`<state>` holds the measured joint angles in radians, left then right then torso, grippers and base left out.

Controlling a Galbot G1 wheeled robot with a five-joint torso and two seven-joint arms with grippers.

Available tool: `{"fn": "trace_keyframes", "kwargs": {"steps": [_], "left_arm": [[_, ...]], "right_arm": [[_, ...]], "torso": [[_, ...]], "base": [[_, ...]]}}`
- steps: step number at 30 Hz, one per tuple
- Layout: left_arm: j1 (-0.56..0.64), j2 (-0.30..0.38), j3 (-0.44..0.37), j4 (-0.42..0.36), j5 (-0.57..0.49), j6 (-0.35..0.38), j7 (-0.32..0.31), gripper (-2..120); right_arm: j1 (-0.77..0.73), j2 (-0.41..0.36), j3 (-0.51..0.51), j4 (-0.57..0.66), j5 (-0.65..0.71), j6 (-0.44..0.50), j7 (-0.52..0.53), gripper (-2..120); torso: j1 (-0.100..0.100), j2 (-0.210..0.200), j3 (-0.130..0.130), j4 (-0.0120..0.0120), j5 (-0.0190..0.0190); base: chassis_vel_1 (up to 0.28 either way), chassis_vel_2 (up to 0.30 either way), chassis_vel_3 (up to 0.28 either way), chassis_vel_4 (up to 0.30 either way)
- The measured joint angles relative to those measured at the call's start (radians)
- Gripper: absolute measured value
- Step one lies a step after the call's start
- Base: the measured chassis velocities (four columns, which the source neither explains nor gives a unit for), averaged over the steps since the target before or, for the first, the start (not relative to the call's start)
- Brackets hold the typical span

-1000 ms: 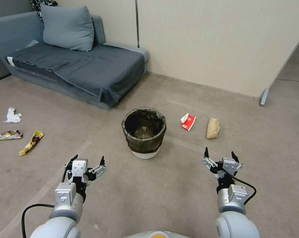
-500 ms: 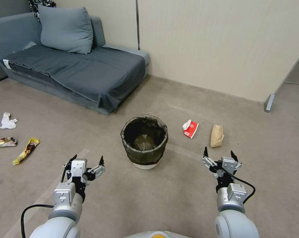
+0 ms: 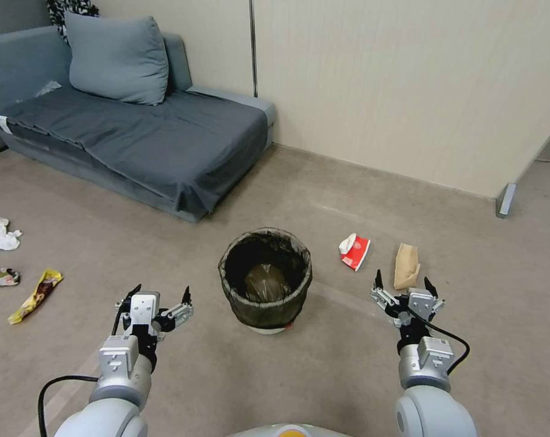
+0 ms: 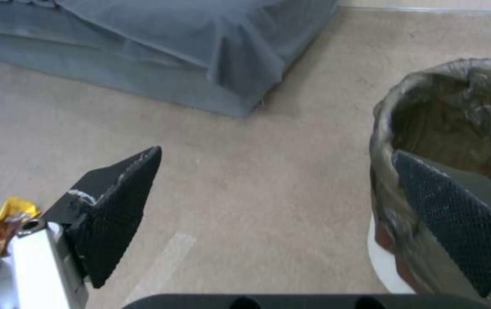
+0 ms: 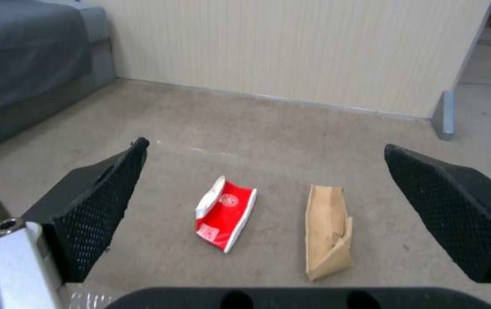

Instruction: Pick up the trash bin, then pick up the garbage from the floor and place it into the trash bin.

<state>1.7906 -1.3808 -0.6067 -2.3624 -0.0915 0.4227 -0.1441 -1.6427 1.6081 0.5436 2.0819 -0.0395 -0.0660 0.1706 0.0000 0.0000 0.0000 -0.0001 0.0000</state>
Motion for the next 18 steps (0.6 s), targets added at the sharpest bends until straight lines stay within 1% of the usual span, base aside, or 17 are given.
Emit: {"fn": "trace_keyframes", "kwargs": {"steps": [6, 9, 18], "left_arm": [[0.000, 0.000, 0.000, 0.000, 0.000, 0.000, 0.000, 100], [0.000, 0.000, 0.000, 0.000, 0.000, 0.000, 0.000, 100], [0.000, 0.000, 0.001, -0.001, 0.000, 0.000, 0.000, 100]], "right_arm": [[0.000, 0.000, 0.000, 0.000, 0.000, 0.000, 0.000, 100], [0.000, 0.000, 0.000, 0.000, 0.000, 0.000, 0.000, 100], [0.000, 0.000, 0.000, 0.000, 0.000, 0.000, 0.000, 100]], "torso": [[0.000, 0.000, 0.000, 0.0001, -0.0001], [0.000, 0.000, 0.000, 0.0001, 0.0000], [0.000, 0.000, 0.000, 0.0001, 0.0000]], "base": [[-0.118, 0.127, 0.123, -0.116], [-0.082, 0.090, 0.062, -0.066], [0.000, 0.000, 0.000, 0.000]]}}
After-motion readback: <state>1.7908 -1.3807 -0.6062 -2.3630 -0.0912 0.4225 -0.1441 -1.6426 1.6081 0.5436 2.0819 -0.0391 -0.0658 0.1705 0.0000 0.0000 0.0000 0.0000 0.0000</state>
